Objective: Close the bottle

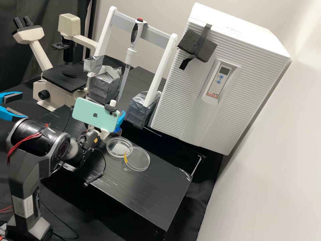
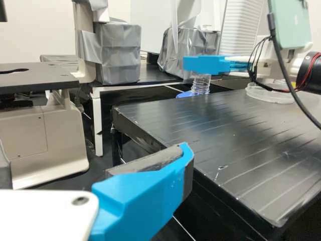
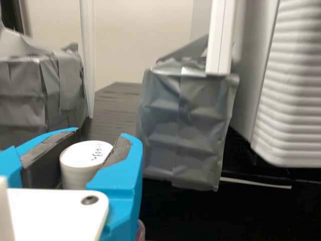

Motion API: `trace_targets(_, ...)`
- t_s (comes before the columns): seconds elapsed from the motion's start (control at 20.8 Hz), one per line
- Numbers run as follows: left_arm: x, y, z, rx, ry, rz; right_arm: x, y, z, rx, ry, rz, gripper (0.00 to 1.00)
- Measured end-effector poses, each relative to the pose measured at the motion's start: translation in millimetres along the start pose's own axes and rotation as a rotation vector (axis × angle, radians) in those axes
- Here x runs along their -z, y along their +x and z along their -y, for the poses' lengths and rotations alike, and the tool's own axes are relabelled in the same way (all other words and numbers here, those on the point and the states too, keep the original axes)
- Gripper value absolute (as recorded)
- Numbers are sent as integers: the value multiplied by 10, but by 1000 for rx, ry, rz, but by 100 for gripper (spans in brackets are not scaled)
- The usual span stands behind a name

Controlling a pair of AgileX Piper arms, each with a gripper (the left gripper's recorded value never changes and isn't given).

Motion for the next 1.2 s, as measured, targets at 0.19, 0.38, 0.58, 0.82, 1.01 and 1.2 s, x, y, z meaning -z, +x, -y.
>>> trace_targets(0.19, 0, 0, 0, 0, 0, 0, -21, 80, 30, 5, -16, 10, 0)
trace_targets(0.38, -5, 3, 2, 1, 0, 3, -21, 125, 33, 4, -35, 8, 0)
trace_targets(0.58, -5, 3, 2, 1, 0, 3, -21, 125, 33, 4, -35, 8, 0)
trace_targets(0.82, -11, 5, 3, 2, 2, 6, -25, 125, 29, 2, -36, 10, 0)
trace_targets(1.01, -19, 9, 6, 4, 8, 11, -44, 33, -36, -14, -36, 20, 0)
trace_targets(1.2, -19, 9, 6, 4, 8, 11, -22, -11, -61, -20, -35, 13, 0)
